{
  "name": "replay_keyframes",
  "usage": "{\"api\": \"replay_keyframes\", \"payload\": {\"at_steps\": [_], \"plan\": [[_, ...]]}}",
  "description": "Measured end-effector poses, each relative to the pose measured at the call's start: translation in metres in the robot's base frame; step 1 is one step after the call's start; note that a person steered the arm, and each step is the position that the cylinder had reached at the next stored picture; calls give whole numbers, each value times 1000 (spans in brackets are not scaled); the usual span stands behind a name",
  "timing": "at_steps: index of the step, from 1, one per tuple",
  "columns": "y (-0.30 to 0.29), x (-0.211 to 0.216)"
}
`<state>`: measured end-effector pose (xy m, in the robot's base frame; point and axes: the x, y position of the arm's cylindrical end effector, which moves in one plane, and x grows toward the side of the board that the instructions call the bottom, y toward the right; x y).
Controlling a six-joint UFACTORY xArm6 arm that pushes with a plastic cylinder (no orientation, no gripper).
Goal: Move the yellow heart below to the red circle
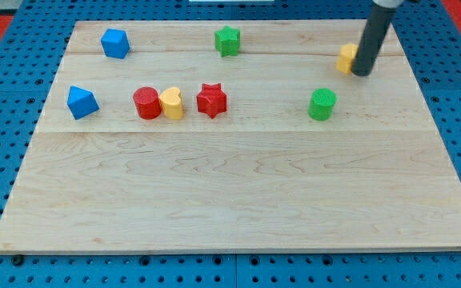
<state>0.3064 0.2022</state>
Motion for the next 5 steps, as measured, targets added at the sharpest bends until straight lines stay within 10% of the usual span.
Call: {"api": "replay_keyframes", "payload": {"at_steps": [5], "plan": [[-13,-32]]}}
